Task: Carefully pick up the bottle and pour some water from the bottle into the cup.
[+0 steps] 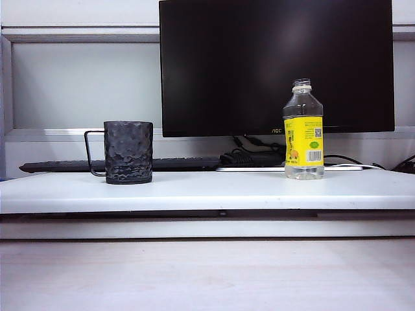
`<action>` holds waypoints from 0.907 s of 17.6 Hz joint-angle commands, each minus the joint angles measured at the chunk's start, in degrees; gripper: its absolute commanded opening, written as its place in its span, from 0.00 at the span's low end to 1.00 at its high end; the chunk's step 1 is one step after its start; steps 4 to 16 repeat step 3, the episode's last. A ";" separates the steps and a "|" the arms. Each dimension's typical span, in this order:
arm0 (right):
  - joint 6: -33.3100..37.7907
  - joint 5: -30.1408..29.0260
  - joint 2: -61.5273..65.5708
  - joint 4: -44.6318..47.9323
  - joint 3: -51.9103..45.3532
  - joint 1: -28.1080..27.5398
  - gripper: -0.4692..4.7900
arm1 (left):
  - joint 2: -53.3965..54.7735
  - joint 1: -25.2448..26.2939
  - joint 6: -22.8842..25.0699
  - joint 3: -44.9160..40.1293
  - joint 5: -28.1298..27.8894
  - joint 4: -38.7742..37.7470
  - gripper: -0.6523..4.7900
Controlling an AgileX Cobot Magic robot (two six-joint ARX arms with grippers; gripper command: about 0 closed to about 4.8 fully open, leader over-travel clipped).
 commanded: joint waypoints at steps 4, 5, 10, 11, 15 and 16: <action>0.07 0.22 -0.02 0.96 -0.15 -0.07 0.19 | 0.00 0.09 -0.11 0.07 -0.11 0.48 0.12; 0.07 0.22 -0.02 0.96 -0.15 -0.07 0.19 | 0.00 0.09 -0.11 0.07 -0.11 0.48 0.12; 0.07 0.22 -0.02 0.96 -0.15 -0.07 0.19 | 0.00 0.09 -0.11 0.07 -0.11 0.48 0.12; 0.07 0.22 -0.02 0.96 -0.15 -0.07 0.19 | 0.00 0.09 -0.11 0.07 -0.11 0.48 0.12; 0.07 0.22 -0.02 0.96 -0.15 -0.07 0.19 | 0.00 0.09 -0.11 0.07 -0.11 0.48 0.12; 0.07 0.22 -0.02 0.96 -0.15 -0.07 0.19 | 0.00 0.09 -0.11 0.07 -0.11 0.48 0.12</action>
